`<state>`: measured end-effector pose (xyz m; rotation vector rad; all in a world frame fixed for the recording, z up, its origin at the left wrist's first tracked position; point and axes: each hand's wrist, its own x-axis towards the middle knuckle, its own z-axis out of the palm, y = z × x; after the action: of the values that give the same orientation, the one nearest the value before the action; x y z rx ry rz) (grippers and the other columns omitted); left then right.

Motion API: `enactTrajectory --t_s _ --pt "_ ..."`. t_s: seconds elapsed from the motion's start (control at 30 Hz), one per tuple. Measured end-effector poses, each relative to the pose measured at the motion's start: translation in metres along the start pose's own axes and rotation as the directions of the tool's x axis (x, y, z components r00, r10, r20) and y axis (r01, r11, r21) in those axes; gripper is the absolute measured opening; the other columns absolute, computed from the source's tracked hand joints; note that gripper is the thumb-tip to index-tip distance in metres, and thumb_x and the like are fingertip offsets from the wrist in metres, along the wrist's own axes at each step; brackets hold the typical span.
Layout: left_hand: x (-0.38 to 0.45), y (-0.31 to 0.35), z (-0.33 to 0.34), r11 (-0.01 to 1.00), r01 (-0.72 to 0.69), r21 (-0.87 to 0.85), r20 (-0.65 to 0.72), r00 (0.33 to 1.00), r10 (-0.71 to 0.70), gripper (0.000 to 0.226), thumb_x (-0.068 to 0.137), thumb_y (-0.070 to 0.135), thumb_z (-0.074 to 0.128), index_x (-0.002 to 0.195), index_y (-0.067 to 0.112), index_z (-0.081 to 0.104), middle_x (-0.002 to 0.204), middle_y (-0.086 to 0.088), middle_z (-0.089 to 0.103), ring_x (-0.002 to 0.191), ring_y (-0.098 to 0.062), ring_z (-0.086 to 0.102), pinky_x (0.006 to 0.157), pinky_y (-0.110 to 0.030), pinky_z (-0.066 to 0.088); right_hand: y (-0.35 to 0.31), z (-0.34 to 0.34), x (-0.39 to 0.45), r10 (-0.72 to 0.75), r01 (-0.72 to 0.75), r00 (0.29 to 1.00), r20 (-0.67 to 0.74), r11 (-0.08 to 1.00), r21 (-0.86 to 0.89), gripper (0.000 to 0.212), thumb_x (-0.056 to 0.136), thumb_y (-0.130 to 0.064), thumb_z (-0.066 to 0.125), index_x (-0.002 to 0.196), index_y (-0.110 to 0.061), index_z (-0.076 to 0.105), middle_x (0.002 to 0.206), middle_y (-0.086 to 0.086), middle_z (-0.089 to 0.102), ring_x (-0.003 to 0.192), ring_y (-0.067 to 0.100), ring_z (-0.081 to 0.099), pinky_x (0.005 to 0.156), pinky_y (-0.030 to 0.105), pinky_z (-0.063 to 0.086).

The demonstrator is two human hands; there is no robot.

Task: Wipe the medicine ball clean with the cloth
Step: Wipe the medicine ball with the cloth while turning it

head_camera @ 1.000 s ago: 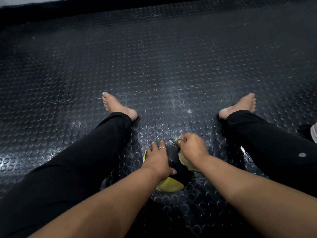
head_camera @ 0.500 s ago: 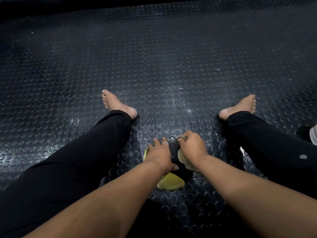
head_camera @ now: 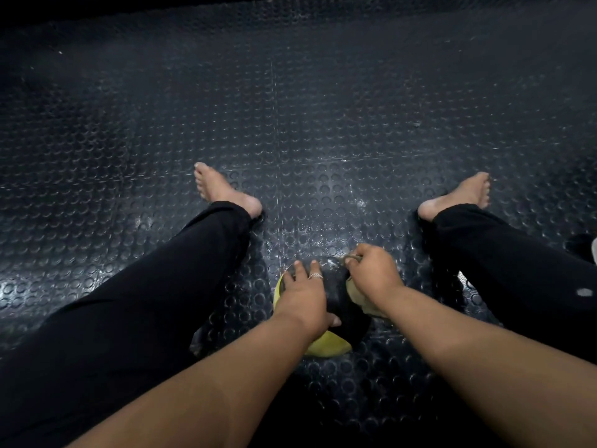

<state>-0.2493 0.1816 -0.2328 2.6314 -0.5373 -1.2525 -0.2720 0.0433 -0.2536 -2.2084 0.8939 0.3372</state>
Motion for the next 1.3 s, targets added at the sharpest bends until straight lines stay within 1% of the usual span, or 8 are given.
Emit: enactTrajectory --t_s 0.1,0.23,0.47,0.67,1.0,1.17,1.23,1.3 --pt "0.002 -0.002 -0.004 1.000 0.014 -0.010 0.005 1.000 -0.014 0.117 0.079 0.035 0.079 0.156 0.015 -0.007 0.163 -0.014 -0.010 0.149 -0.037 -0.005 0.120 -0.046 0.015 -0.002 -0.002 -0.011 -0.046 0.046 0.999 0.015 0.999 -0.005 0.013 0.089 -0.021 0.058 0.078 -0.015 0.059 0.077 0.004 0.061 0.080 0.025 0.059 0.065 0.027 0.040" --pt "0.004 -0.005 -0.005 1.000 0.005 -0.024 0.011 1.000 -0.004 0.118 0.079 0.035 0.080 0.156 0.014 -0.007 0.163 -0.014 -0.009 0.149 -0.037 -0.006 0.120 -0.045 0.012 -0.002 0.006 -0.031 -0.133 0.133 0.991 -0.007 0.991 -0.026 0.014 0.089 -0.021 0.057 0.075 -0.021 0.055 0.090 0.004 0.058 0.080 0.020 0.055 0.068 0.028 0.042" --pt "-0.003 -0.002 0.000 1.000 0.005 -0.028 0.009 1.000 -0.005 0.116 0.082 0.034 0.077 0.155 0.014 -0.011 0.162 -0.014 -0.015 0.149 -0.036 -0.010 0.120 -0.044 0.012 -0.004 0.002 -0.006 -0.003 0.004 1.000 -0.025 1.000 0.021 0.013 0.089 -0.021 0.057 0.077 -0.020 0.061 0.084 0.004 0.065 0.080 0.021 0.059 0.066 0.027 0.043" --pt "-0.001 -0.013 0.002 0.999 -0.004 -0.043 -0.002 1.000 0.004 0.115 0.081 0.030 0.078 0.156 0.015 -0.008 0.162 -0.012 -0.013 0.150 -0.034 -0.008 0.121 -0.044 0.012 -0.008 0.010 -0.044 -0.160 0.158 0.987 0.029 0.986 0.062 0.008 0.088 -0.018 0.062 0.080 -0.017 0.063 0.088 -0.001 0.055 0.081 0.015 0.054 0.069 0.025 0.040" --pt "0.012 0.001 -0.014 1.000 0.002 0.008 0.022 1.000 -0.002 0.117 0.078 0.038 0.080 0.156 0.012 -0.003 0.163 -0.017 -0.004 0.149 -0.038 0.002 0.120 -0.047 0.019 -0.007 0.012 -0.017 -0.073 0.085 0.993 -0.093 0.987 0.134 0.010 0.090 -0.020 0.059 0.080 -0.017 0.058 0.092 0.004 0.050 0.084 0.022 0.054 0.074 0.026 0.042" --pt "0.006 0.002 -0.012 1.000 0.005 0.011 0.029 1.000 -0.006 0.116 0.080 0.038 0.078 0.156 0.014 -0.006 0.162 -0.015 -0.009 0.149 -0.038 -0.003 0.121 -0.047 0.016 0.007 0.006 0.005 0.019 -0.016 0.999 -0.034 0.997 0.079 0.013 0.088 -0.021 0.061 0.078 -0.013 0.060 0.085 0.005 0.061 0.081 0.023 0.057 0.072 0.029 0.046" --pt "0.004 -0.001 -0.010 1.000 0.002 -0.008 0.028 1.000 -0.002 0.116 0.081 0.036 0.078 0.156 0.015 -0.008 0.162 -0.014 -0.012 0.149 -0.037 -0.006 0.121 -0.047 0.014 0.015 -0.002 0.015 0.205 -0.211 0.977 0.056 0.919 0.334 0.019 0.086 -0.015 0.064 0.069 -0.013 0.058 0.073 0.005 0.059 0.076 0.022 0.055 0.069 0.027 0.042" --pt "0.004 -0.006 -0.010 1.000 -0.004 -0.029 0.021 1.000 0.005 0.116 0.080 0.035 0.078 0.156 0.016 -0.007 0.163 -0.012 -0.012 0.149 -0.036 -0.006 0.121 -0.046 0.012 0.021 -0.013 0.019 0.358 -0.408 0.907 0.222 0.618 0.672 0.019 0.087 -0.007 0.062 0.069 -0.012 0.055 0.069 0.008 0.056 0.068 0.022 0.053 0.066 0.030 0.042"
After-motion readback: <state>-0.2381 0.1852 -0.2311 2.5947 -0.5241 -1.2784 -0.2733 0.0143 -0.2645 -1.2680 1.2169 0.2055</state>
